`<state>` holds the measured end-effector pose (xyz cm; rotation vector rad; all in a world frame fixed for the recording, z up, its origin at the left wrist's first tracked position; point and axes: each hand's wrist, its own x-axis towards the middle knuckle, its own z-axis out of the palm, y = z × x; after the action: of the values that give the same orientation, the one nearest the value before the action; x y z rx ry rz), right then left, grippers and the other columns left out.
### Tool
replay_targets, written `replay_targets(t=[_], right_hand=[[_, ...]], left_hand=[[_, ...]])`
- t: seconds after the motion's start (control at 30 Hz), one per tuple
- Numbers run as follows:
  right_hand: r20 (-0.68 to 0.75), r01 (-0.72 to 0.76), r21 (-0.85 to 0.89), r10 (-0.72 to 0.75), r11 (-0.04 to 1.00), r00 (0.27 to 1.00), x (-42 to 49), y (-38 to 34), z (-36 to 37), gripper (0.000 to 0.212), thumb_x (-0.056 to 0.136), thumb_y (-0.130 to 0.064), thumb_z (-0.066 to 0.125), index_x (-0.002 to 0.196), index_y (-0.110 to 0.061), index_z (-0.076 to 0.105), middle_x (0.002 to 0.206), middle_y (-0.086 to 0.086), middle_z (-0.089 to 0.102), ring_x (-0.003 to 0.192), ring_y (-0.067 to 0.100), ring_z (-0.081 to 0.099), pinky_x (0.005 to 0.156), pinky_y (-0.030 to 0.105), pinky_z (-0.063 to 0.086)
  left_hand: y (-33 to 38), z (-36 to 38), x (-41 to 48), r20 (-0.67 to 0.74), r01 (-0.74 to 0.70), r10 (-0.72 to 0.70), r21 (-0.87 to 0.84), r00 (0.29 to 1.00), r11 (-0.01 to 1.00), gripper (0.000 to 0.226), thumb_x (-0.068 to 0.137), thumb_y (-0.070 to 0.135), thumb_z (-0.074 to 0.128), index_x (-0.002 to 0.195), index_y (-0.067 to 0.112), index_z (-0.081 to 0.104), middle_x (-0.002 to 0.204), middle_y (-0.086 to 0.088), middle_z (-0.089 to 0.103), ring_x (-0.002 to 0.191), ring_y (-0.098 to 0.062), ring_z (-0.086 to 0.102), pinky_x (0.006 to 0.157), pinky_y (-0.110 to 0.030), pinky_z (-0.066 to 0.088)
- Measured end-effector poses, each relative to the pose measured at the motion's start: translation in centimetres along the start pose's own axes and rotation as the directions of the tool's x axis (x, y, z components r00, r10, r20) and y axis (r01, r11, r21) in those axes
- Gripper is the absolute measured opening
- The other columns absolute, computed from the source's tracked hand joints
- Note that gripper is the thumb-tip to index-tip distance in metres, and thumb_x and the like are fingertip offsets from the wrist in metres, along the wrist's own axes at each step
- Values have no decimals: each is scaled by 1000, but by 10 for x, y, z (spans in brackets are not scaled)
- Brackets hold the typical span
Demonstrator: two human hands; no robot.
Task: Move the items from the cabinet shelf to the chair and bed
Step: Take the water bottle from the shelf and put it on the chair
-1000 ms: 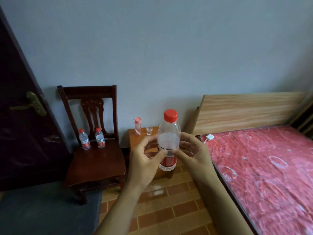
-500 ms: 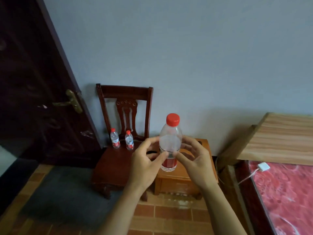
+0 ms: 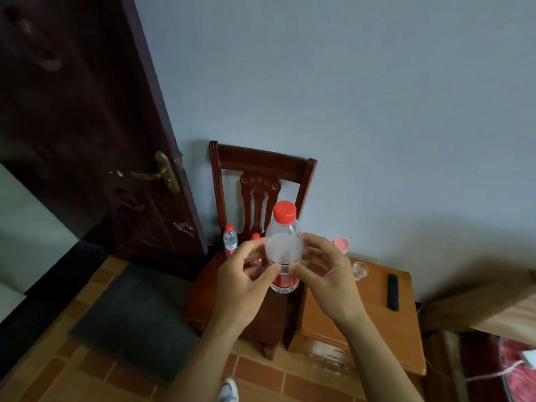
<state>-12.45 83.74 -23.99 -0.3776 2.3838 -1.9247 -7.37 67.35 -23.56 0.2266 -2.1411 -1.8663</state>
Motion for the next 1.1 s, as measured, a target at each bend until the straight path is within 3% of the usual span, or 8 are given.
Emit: replay_targets(t=[0.17, 0.4, 0.5, 0.67, 0.87, 1.0, 1.1], right_hand=[[17, -48, -38, 48, 998, 999, 50, 25, 62, 52, 82, -12, 83, 129, -23, 64, 121, -6, 71, 112, 14, 68, 97, 43, 58], [-9, -79, -52, 79, 996, 997, 113, 89, 140, 50, 84, -13, 80, 131, -15, 62, 122, -3, 70, 111, 7, 68, 95, 28, 59], [-32, -112, 6, 112, 994, 993, 133, 133, 166, 51, 84, -9, 80, 131, -13, 62, 125, 3, 69, 113, 12, 69, 96, 33, 59], [-35, -195, 49, 197, 980, 980, 152, 223, 206, 53, 79, -18, 85, 128, -25, 65, 123, 3, 70, 113, 18, 70, 97, 43, 58], [-89, -277, 35, 279, 960, 956, 156, 315, 233, 51, 77, -31, 84, 124, -35, 65, 116, -2, 71, 110, 22, 69, 95, 51, 57], [-112, -316, 43, 319, 948, 941, 163, 362, 245, 50, 76, -17, 87, 119, -33, 68, 115, -3, 73, 108, 19, 71, 94, 52, 57], [-119, -335, 36, 337, 942, 934, 171, 387, 253, 51, 72, -19, 88, 117, -33, 69, 114, -4, 75, 108, 17, 71, 96, 51, 56]], left_hand=[[-52, -46, 51, 14, 47, -47, 26, 999, 999, 45, 83, 14, 78, 125, 24, 64, 121, 7, 71, 112, -4, 68, 88, -24, 59], [-142, -86, 126, 50, 86, -92, 111, 994, 990, 46, 85, 20, 76, 128, 27, 62, 124, 10, 68, 116, -4, 65, 95, -33, 58], [-189, -95, 150, 56, 91, -100, 136, 993, 986, 47, 87, 15, 74, 130, 27, 61, 128, 6, 66, 118, -5, 64, 96, -36, 58], [-281, -98, 175, 53, 100, -111, 173, 992, 980, 48, 86, 7, 75, 131, 19, 62, 126, 0, 67, 117, -11, 66, 94, -41, 59], [-373, -87, 186, 65, 138, -154, 204, 986, 969, 49, 84, 11, 77, 127, 31, 62, 125, 3, 66, 118, -13, 65, 96, -45, 57], [-423, -77, 192, 56, 153, -169, 222, 984, 963, 52, 83, 6, 77, 128, 27, 63, 123, 1, 68, 117, -12, 66, 97, -46, 55], [-451, -74, 197, 44, 169, -182, 211, 982, 963, 51, 83, 6, 78, 127, 26, 64, 122, 1, 69, 116, -13, 66, 97, -45, 56]])
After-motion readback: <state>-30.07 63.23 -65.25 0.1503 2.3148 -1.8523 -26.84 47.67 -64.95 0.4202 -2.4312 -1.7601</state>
